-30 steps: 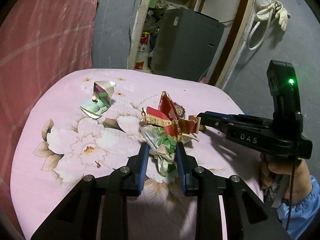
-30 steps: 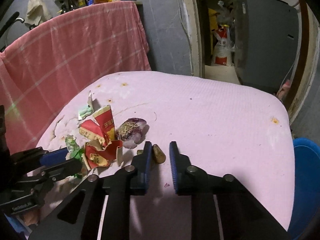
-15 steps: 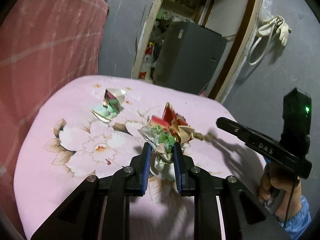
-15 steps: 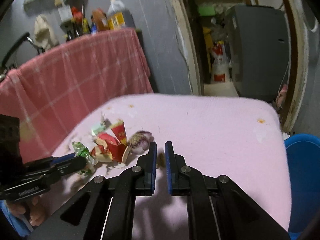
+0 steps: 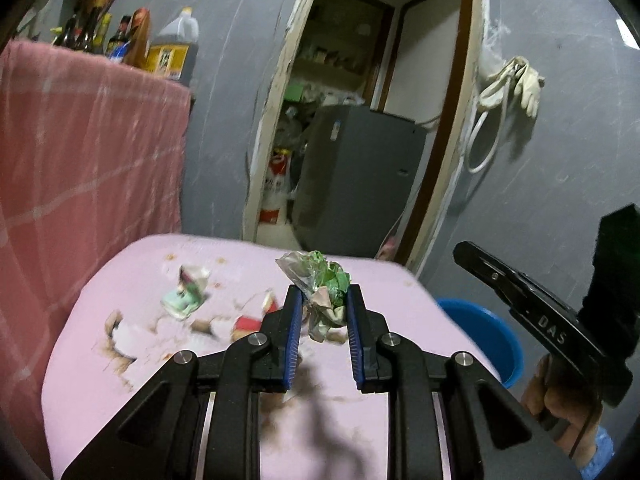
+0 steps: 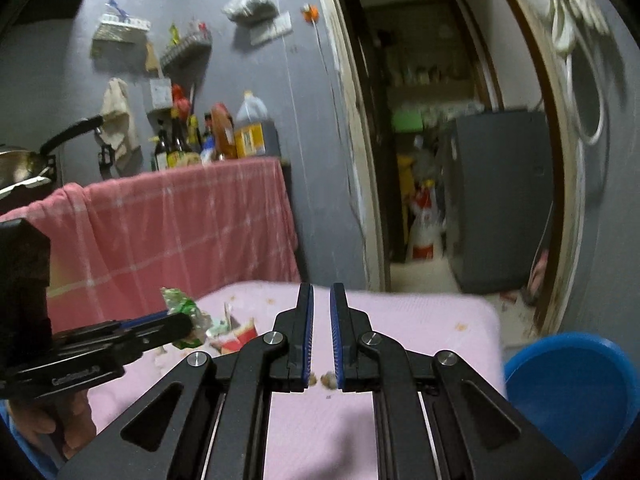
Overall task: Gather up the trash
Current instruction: 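Lift the green wrapper with the left tool while the right tool grasps a peanut shell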
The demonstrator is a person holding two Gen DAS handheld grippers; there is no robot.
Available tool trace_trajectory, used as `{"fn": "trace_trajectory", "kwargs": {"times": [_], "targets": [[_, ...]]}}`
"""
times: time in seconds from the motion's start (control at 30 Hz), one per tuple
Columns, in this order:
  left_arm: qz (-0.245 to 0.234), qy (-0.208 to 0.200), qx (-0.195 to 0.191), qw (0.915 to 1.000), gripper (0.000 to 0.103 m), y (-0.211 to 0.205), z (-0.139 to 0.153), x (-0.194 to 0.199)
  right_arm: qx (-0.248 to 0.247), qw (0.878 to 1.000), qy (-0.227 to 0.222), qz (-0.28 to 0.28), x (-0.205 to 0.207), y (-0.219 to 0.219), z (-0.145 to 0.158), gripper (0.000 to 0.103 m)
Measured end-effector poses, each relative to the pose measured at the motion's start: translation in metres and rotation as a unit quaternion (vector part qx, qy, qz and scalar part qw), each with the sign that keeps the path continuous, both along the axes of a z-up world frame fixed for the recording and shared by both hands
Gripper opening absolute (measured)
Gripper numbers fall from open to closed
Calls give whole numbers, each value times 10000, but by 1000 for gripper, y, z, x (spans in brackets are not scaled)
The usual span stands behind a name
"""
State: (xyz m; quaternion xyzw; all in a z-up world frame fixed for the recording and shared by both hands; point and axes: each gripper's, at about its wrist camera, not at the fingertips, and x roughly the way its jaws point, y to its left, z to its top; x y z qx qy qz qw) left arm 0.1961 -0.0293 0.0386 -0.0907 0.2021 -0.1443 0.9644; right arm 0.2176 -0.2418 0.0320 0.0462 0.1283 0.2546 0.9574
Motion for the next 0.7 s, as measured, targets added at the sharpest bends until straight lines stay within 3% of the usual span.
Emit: {"fn": "trace_trajectory", "kwargs": {"times": [0.23,0.7], "targets": [[-49,-279,-44,9996,18,-20,18,-2,87,9990,-409,-125,-14,-14,16,7],[151,256,15,9996,18,8,-10,0,567,9978,274,218,7,-26,-9,7]]}}
